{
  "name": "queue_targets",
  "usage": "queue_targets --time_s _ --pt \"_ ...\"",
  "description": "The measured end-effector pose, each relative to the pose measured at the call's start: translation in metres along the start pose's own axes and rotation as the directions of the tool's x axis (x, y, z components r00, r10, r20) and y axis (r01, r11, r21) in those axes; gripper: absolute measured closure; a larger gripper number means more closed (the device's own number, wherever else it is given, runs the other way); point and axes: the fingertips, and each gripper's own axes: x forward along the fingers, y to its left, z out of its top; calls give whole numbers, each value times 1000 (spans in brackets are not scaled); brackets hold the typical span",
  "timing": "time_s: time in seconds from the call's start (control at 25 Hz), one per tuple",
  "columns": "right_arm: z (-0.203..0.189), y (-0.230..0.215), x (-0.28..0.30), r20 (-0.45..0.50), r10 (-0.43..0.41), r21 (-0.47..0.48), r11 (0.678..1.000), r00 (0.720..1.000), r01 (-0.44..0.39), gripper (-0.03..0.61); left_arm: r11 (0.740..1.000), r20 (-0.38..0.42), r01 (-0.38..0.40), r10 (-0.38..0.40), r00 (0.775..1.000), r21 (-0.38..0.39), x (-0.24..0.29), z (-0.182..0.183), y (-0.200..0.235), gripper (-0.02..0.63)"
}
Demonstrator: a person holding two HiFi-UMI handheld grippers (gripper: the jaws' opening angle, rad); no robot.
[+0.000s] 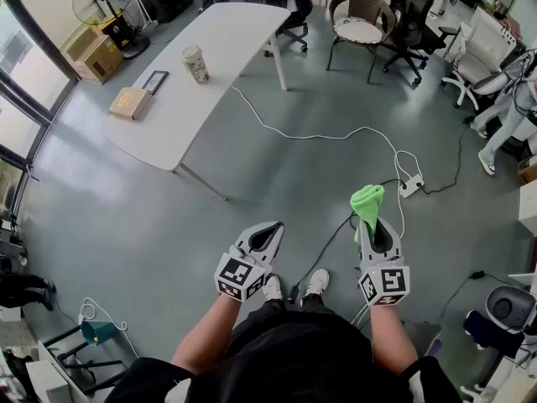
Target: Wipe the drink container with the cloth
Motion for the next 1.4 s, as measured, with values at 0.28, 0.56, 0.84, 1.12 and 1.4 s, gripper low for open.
queue_targets --time_s 0.28,0.56,0.84,1.12,1.4 --pt "8 -3 -1 18 14 -44 999 1000 -13 482 997 -9 -12 12 1000 75 4 16 4 605" --pt "9 -21 -8 12 57 -17 998 998 -57 477 998 -9 -14 15 1000 61 24 20 -24 606" --pt "29 -46 -25 49 162 -7 987 986 -162 472 995 18 -85 84 996 57 44 34 -38 605" --pt "25 -62 -12 42 207 21 978 977 -208 469 990 26 -119 118 993 73 67 44 -46 606" --pt "28 -81 55 29 209 9 978 978 -209 469 988 48 -145 143 989 48 108 52 0 606"
